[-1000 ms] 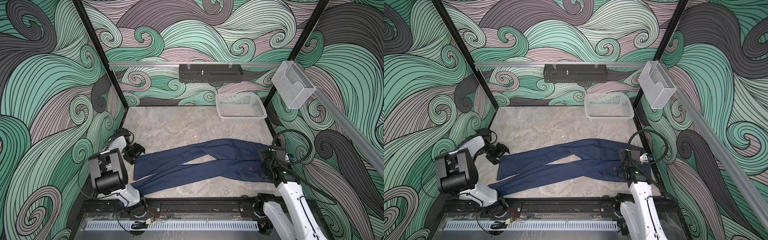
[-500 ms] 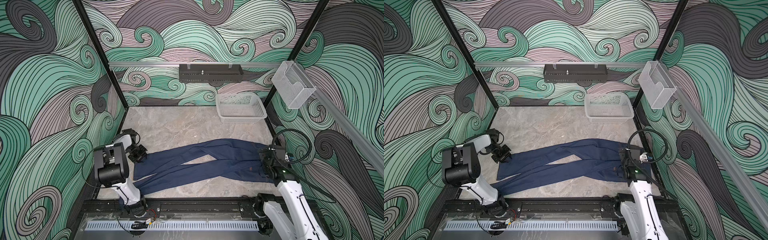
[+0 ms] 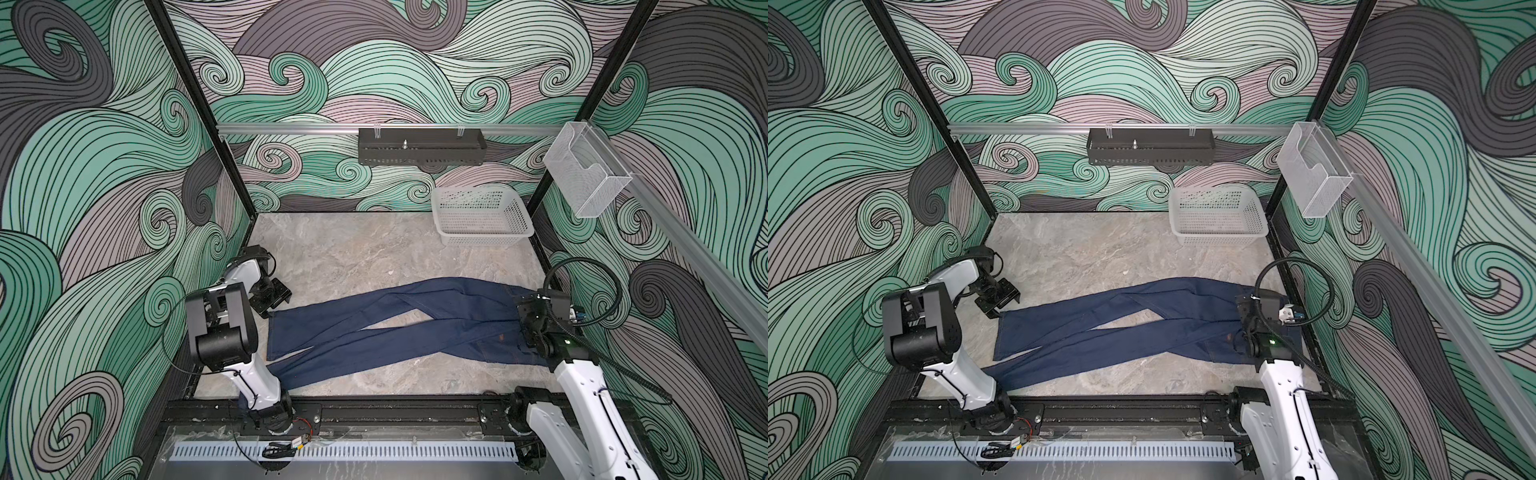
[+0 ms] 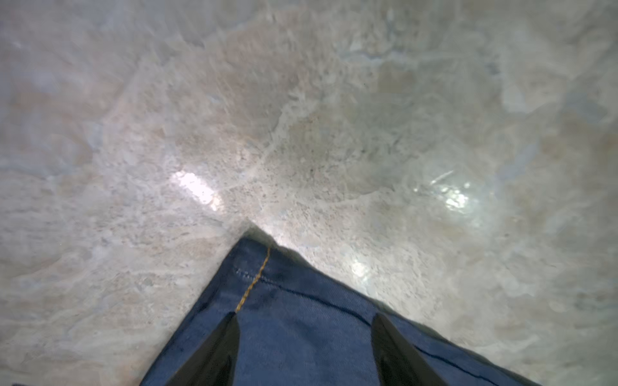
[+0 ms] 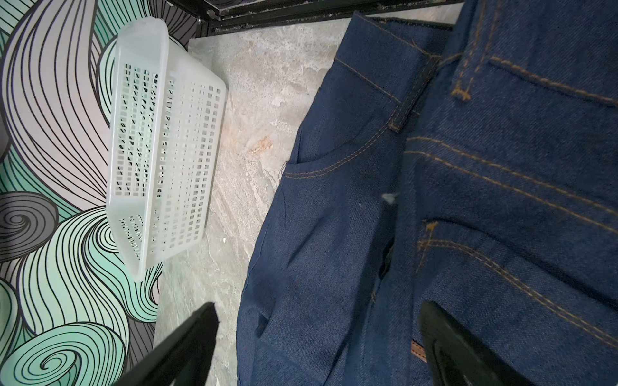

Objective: Fold and stack the trousers
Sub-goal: Flatten out the trousers at the center of the table.

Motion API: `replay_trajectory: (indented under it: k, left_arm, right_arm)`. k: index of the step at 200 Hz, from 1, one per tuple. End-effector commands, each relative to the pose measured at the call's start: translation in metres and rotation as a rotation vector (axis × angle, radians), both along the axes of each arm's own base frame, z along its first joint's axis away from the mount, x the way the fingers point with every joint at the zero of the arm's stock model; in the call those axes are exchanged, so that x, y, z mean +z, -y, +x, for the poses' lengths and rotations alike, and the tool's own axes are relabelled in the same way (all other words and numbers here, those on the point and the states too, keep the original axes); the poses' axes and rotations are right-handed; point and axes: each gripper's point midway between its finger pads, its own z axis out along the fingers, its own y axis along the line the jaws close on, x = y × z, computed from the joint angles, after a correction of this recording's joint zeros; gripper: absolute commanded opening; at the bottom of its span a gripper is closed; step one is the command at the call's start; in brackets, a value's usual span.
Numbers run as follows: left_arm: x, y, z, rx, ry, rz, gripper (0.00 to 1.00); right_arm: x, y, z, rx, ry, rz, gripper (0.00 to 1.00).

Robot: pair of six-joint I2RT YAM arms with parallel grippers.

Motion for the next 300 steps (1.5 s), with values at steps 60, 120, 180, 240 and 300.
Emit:
replay_trajectory:
  k: [60, 120, 180, 240, 300]
  left_arm:
    - [-0.018, 0.009, -0.014, -0.002, -0.07, -0.026, 0.39]
    - [0.042, -0.003, 0.028, -0.012, 0.111, 0.031, 0.0]
    - [0.158, -0.043, 0.113, -0.06, 0.359, 0.156, 0.0]
    - [0.177, -0.061, 0.157, -0.064, 0.392, 0.138, 0.0]
    - [0.165, -0.099, 0.152, 0.011, 0.382, 0.129, 0.0]
  right_arm:
    - [-0.001, -0.004, 0.005, 0.002, 0.01, 0.017, 0.93]
    - [0.008, -0.008, 0.009, 0.04, 0.015, -0.002, 0.93]
    - [0.047, -0.016, 0.019, 0.166, 0.008, -0.077, 0.96]
    - [0.06, -0.009, 0.034, 0.191, -0.018, -0.162, 0.97]
    - [0.035, -0.007, 0.06, 0.23, -0.149, -0.157, 0.99]
